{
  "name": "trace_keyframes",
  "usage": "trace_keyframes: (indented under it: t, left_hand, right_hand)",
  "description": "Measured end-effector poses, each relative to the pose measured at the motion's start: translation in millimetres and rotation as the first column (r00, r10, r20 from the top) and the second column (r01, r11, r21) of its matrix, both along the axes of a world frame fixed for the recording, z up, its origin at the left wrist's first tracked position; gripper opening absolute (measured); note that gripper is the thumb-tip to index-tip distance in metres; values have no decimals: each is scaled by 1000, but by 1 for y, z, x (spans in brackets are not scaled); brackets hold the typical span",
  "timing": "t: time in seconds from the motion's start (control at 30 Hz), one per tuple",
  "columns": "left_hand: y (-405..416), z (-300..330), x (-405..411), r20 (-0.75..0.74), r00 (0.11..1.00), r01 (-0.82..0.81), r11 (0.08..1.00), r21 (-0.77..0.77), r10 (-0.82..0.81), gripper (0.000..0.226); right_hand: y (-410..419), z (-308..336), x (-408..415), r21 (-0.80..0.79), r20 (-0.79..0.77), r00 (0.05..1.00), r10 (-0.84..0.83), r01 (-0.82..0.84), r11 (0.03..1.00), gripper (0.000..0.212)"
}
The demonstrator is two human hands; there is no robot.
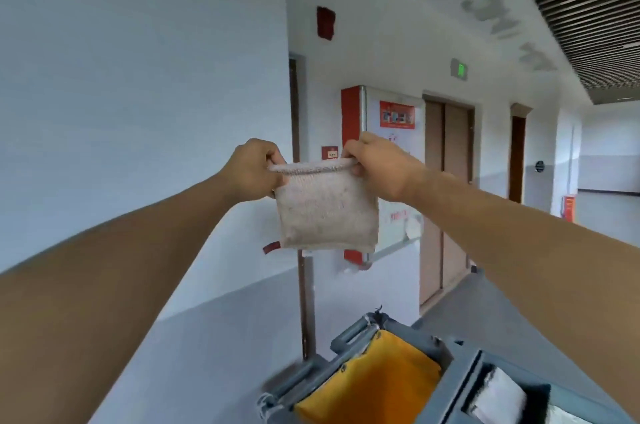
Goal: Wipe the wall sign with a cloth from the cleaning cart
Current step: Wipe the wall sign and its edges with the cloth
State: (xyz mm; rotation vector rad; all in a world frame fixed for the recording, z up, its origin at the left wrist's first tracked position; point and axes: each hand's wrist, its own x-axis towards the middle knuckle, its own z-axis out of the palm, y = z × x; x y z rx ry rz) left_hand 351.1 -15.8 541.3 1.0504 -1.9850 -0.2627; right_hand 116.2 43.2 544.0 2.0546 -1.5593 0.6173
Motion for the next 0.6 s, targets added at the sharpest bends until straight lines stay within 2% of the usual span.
trace_keyframes:
  t: [0.1, 0.27, 0.6]
  left_hand:
    - [20, 7, 60, -10, 993, -119, 993, 22, 119, 11]
    - [67, 10, 165, -12, 953, -303, 953, 23, 303, 12]
    - [153, 18, 342, -76, 888, -457, 889, -30, 453, 12]
  right_hand:
    - [-13, 1, 50, -18, 26, 986, 164, -164, 986, 28]
    - [-15, -1, 150, -18, 92, 928, 362, -362, 932, 32]
    - [30, 18, 329, -10, 114, 831, 545, -548, 837, 37]
